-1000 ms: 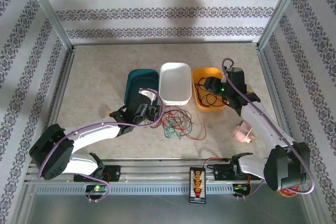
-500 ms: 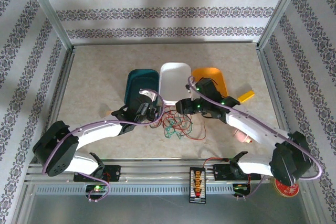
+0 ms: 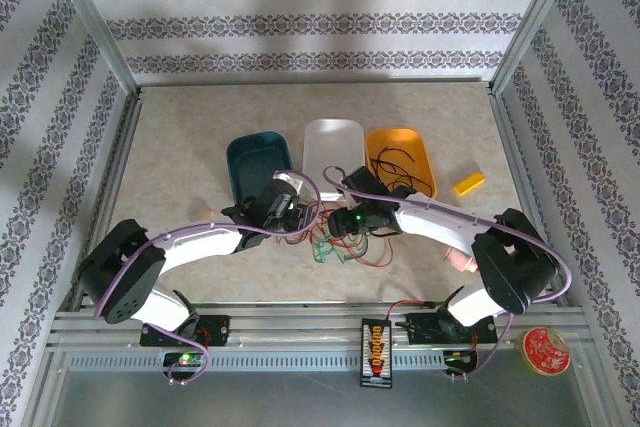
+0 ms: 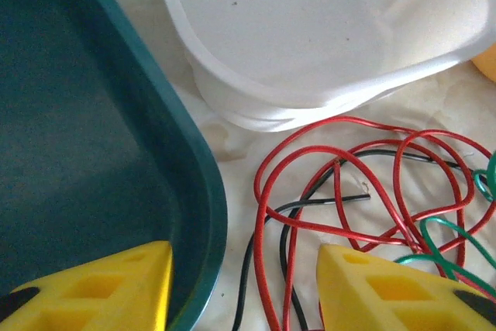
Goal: Untangle the cables
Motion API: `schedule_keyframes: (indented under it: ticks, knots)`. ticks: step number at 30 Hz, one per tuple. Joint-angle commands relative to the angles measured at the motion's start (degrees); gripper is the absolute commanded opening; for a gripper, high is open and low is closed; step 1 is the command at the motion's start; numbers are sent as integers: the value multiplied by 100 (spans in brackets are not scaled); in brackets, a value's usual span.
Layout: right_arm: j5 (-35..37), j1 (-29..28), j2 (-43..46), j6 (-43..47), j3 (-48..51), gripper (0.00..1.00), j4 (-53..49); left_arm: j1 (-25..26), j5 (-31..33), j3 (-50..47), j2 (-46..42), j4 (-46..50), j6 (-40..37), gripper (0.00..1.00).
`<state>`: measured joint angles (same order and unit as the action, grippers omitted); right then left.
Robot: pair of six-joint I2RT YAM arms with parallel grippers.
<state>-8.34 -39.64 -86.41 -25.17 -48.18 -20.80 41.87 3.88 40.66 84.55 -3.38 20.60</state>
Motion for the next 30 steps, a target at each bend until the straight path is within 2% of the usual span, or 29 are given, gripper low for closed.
schedule_keyframes:
  ticks: [1,6,11,16,23,27,30]
  knots:
    - [488,52,161,-252,310,56,-313,-65,-270,69,148,432,-185,53]
    - [578,303,369,-499,721,55,-416,-62,-342,46,-92,322,-335,58]
    - [519,439,571,-530,907,55,-360,-65,-76,184,-486,587,-743,62]
    - [527,491,720,-506,959,55,-302,-56,-305,265,-1002,974,-1083,64]
    - [413,817,874,-705,1367,54,-336,-47,-1095,350,-1131,1463,-900,64]
    - [394,1037,1228,-770,1676,53,-341,-47,-1635,119,-987,1084,-583,63]
    - [340,1192,1527,-830,1865,53,-324,-46,-2016,33,-746,728,-421,59]
